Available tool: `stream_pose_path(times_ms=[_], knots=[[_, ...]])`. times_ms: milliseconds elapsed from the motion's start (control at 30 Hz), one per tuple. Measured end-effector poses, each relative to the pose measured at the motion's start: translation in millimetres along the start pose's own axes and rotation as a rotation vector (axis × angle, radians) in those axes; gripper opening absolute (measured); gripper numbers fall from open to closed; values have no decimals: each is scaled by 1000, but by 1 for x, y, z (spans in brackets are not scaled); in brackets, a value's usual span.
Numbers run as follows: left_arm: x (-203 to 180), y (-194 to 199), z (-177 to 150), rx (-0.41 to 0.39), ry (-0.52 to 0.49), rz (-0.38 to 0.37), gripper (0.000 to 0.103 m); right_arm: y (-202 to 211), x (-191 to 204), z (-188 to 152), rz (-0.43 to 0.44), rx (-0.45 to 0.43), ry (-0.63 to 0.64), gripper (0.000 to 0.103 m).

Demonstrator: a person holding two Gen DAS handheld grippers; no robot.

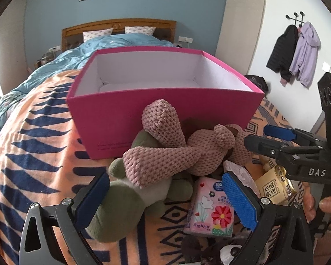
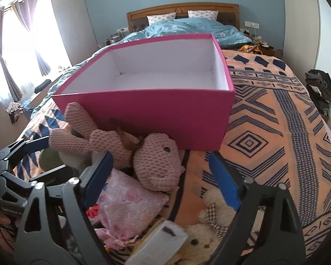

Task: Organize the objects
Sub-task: 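Reach the right gripper to the pink knitted bunny and grasp it, then lift the pink knitted bunny with the right gripper over the pink box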

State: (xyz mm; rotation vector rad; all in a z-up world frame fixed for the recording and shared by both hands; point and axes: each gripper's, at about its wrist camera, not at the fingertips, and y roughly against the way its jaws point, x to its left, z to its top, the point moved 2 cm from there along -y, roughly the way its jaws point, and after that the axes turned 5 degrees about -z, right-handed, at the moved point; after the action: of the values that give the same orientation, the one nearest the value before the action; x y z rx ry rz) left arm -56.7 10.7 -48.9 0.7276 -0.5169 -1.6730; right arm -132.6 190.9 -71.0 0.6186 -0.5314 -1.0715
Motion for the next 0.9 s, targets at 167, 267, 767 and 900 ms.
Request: stream_pose_path(times_ms=[167,267,767,900], knots=[[-5,-6,0,16,-31,10,103,-12,-3,-4,9,51,13,86],[-1,-6,1,17,-21,2,103,-23,-2,-5,24,85,14,79],[2,1,4,3,-17,-12,98,-15,-9,-5,159,45,-36,54],[-3,14,7,-38,-28,-42,91,2,-8,-2,161,5,-40,53]])
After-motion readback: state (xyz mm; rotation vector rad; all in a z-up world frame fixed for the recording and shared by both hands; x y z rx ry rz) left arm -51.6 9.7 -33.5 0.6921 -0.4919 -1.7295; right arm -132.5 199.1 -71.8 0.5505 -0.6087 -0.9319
